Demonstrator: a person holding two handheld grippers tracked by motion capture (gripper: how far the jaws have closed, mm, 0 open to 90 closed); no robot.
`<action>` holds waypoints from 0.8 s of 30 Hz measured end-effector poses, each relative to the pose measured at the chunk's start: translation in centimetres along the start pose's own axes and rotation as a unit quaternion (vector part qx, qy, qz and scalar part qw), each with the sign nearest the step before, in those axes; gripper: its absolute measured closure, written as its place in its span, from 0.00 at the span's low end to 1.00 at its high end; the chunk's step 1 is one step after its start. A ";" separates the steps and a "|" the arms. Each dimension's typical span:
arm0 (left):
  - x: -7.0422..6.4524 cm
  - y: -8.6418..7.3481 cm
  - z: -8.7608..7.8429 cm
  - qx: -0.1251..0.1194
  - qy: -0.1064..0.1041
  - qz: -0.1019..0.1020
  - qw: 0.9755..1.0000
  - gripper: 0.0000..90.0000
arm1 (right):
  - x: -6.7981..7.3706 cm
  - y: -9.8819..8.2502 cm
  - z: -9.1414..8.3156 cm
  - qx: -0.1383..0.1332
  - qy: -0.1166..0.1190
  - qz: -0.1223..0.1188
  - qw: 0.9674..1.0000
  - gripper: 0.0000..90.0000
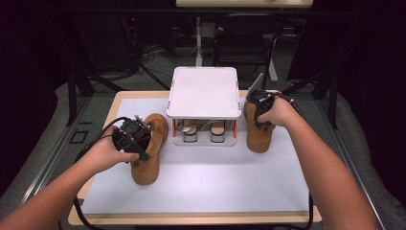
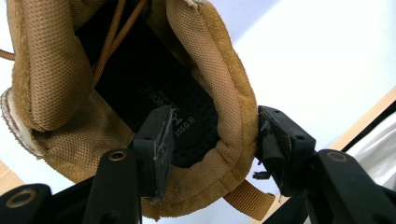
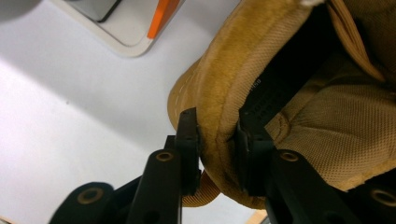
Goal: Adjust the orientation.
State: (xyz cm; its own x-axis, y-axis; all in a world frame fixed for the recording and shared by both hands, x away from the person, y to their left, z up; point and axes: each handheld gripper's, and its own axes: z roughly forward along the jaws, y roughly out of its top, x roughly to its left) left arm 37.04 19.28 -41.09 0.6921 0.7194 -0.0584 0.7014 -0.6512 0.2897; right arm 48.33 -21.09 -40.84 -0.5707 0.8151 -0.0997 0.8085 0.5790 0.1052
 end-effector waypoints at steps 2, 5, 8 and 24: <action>0.1 0.0 -0.1 -0.001 0.000 -0.001 1.000 0.53 | 0.2 -0.2 -0.1 0.004 0.005 -0.009 1.000 0.83; 0.1 0.0 -0.1 -0.001 0.001 -0.002 1.000 0.53 | 0.6 -0.5 -0.2 0.011 0.011 -0.028 0.999 0.84; 0.0 0.0 -0.1 -0.002 0.001 -0.002 1.000 0.53 | 1.3 -1.1 -0.6 0.015 0.015 -0.046 0.999 0.84; -0.1 -0.1 -0.3 -0.002 0.004 -0.004 1.000 0.53 | 5.0 -6.2 -1.5 0.015 0.032 -0.096 0.995 0.85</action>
State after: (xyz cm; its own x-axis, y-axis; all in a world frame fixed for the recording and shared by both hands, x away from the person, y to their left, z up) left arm 36.87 19.31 -40.80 0.6853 0.7263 -0.0531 0.7061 -0.6449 0.2924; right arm 40.25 -20.62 -40.47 -0.7224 0.6895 -0.0525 0.6869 0.7242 0.0606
